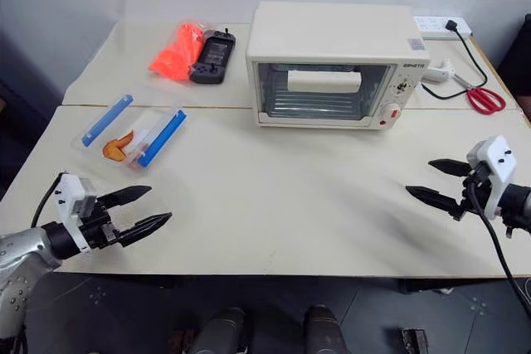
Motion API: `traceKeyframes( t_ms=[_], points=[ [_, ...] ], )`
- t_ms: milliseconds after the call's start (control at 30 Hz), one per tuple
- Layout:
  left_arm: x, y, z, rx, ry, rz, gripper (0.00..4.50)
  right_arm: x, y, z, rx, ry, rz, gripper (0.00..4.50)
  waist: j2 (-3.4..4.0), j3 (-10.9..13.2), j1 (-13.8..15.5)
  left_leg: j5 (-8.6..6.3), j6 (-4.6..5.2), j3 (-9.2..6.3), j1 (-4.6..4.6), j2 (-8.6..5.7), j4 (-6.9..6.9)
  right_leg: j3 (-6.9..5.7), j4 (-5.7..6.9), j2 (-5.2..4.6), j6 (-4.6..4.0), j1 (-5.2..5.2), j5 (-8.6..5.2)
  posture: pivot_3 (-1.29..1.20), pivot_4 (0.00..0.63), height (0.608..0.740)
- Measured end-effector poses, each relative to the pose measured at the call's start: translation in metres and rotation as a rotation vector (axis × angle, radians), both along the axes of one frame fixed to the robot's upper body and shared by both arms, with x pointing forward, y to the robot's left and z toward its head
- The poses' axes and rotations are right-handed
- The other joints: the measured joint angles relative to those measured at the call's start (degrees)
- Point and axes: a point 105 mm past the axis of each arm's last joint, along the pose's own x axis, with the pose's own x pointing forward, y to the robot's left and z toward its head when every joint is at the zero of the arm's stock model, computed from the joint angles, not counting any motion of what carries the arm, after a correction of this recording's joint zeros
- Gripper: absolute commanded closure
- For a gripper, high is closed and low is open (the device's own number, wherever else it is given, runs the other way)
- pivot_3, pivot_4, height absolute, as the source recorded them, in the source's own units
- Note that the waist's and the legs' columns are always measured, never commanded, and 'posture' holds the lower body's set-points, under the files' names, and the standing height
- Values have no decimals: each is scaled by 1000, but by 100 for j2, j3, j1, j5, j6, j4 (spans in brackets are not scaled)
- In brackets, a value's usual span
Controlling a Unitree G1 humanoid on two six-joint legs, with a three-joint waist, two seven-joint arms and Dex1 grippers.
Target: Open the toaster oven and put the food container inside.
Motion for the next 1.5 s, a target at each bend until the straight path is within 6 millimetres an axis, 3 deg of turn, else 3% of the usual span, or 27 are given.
traceKeyframes(
  t_ms=[367, 800, 933, 1100, 1300, 1500],
  points=[
    [-6, -5, -16, 33, 81, -20, 0, 1, 8, 0, -17, -16, 5, 34, 0, 0, 11, 0, 0, 0, 1, 0, 7, 4, 6, -1, 0, 0, 0, 0, 150, 740],
    [-3, -15, -14, 22, 73, -24, 0, -4, 24, -4, 22, 21, 32, 34, 0, 0, 16, 1, 0, 2, 1, -1, 9, 4, 7, 2, 0, 0, 0, 0, 150, 740],
    [8, -25, 1, -32, 33, -49, 0, 1, 31, 2, 33, -1, 38, 34, 0, 0, 18, 2, -1, 0, 1, -2, 19, 3, 21, 7, 0, 0, 0, 0, 150, 740],
    [21, -49, 27, -77, 4, -171, 0, 17, 59, 14, 64, -57, 117, 34, 0, 0, 4, 3, -3, 0, 1, -5, 41, 5, 51, 12, 0, -2, 0, 0, 150, 740],
    [36, -94, 68, -76, -82, -382, 0, 66, 99, 41, 134, -165, 135, 34, -5, 4, -7, 8, -10, -2, -3, -6, 68, 4, 81, 21, 0, -10, 1, 0, 150, 740],
    [58, -118, 105, -135, -146, -439, 0, 96, 116, 55, 136, -210, 142, 34, -7, 5, 4, 5, -5, -1, -41, -10, 73, -4, 98, 22, 4, -44, 3, 0, 150, 740]
  ],
)
